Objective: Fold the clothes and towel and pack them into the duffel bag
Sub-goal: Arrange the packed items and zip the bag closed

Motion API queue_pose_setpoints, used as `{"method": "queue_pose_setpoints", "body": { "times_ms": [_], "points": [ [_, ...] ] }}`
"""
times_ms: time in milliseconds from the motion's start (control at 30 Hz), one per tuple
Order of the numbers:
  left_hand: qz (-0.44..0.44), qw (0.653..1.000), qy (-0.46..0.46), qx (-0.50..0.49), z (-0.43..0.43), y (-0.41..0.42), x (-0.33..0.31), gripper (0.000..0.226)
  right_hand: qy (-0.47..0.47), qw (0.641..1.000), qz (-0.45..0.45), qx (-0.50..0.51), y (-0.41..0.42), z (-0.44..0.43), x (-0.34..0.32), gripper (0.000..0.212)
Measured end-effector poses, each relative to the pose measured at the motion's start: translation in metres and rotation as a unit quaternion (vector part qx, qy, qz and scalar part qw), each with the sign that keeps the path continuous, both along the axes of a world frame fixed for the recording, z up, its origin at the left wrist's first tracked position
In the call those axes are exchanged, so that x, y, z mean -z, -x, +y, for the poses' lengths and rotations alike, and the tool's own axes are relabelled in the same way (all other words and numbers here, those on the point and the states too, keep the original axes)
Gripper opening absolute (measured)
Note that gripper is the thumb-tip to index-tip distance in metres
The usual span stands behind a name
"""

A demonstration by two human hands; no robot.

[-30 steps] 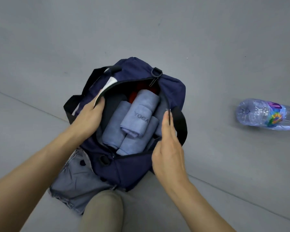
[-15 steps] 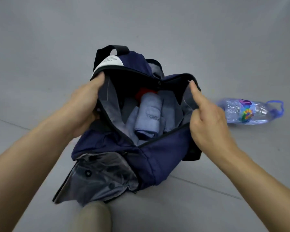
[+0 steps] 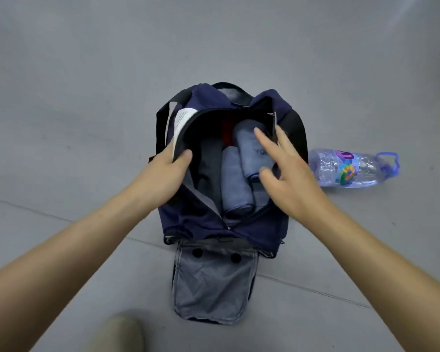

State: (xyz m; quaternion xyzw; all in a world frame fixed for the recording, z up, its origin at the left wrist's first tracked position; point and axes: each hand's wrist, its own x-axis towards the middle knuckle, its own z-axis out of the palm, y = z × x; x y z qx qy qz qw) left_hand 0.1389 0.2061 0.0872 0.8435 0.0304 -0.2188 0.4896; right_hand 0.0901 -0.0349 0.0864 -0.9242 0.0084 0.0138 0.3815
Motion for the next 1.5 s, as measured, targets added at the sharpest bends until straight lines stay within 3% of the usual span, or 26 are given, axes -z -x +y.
{"method": "queue_pose_setpoints", "body": {
  "times_ms": [100,167,267,367,433,500,567,633,733,833,933,1067,1233,1400,1500],
  "points": [
    [-0.016,0.998,-0.032,0.058,-0.003,0.012,0.009,0.057,0.003,0.997,0.028,-0.066,0.015,0.003,0.012,0.061],
    [-0.028,0.995,-0.06,0.077,0.001,0.016,0.013,0.063,-0.071,0.994,0.066,-0.053,0.021,-0.001,0.007,0.045],
    [-0.082,0.988,-0.091,0.092,0.011,0.022,0.025,0.084,-0.209,0.973,0.04,0.091,0.019,-0.031,-0.004,0.027],
    [-0.121,0.983,-0.115,0.076,0.002,0.03,0.028,0.093,-0.178,0.947,0.058,0.262,0.014,-0.083,0.007,0.022],
    [-0.157,0.977,-0.124,0.07,-0.009,0.037,0.022,0.09,-0.212,0.893,0.124,0.377,0.01,-0.118,0.027,0.019],
    [-0.192,0.97,-0.128,0.079,-0.018,0.044,0.015,0.087,-0.291,0.814,0.173,0.471,0.003,-0.144,0.044,0.038],
    [-0.219,0.964,-0.13,0.081,-0.026,0.048,0.01,0.088,-0.333,0.763,0.207,0.513,-0.006,-0.161,0.055,0.055],
    [-0.247,0.957,-0.121,0.09,-0.035,0.053,0.005,0.086,-0.365,0.718,0.212,0.553,-0.016,-0.168,0.069,0.055],
    [-0.281,0.954,-0.065,0.086,-0.053,0.06,-0.001,0.081,-0.384,0.687,0.191,0.586,-0.032,-0.187,0.093,0.075],
    [-0.288,0.95,-0.041,0.116,-0.069,0.065,-0.006,0.076,-0.408,0.661,0.165,0.607,-0.049,-0.199,0.101,0.059],
    [-0.279,0.951,-0.031,0.13,-0.082,0.064,-0.009,0.07,-0.453,0.667,0.183,0.562,-0.048,-0.204,0.099,0.042],
    [-0.268,0.955,0.01,0.126,-0.106,0.062,-0.02,0.065,-0.469,0.694,0.151,0.526,-0.032,-0.209,0.094,0.046],
    [-0.216,0.966,0.032,0.142,-0.141,0.061,-0.036,0.059,-0.376,0.791,0.079,0.476,0.001,-0.212,0.044,0.068],
    [-0.14,0.968,0.031,0.206,-0.156,0.055,-0.098,0.067,-0.299,0.899,0.022,0.319,0.048,-0.195,-0.068,0.098],
    [-0.131,0.963,0.064,0.227,-0.147,0.056,-0.157,0.084,-0.292,0.927,-0.003,0.235,0.073,-0.158,-0.145,0.104]
  ]
}}
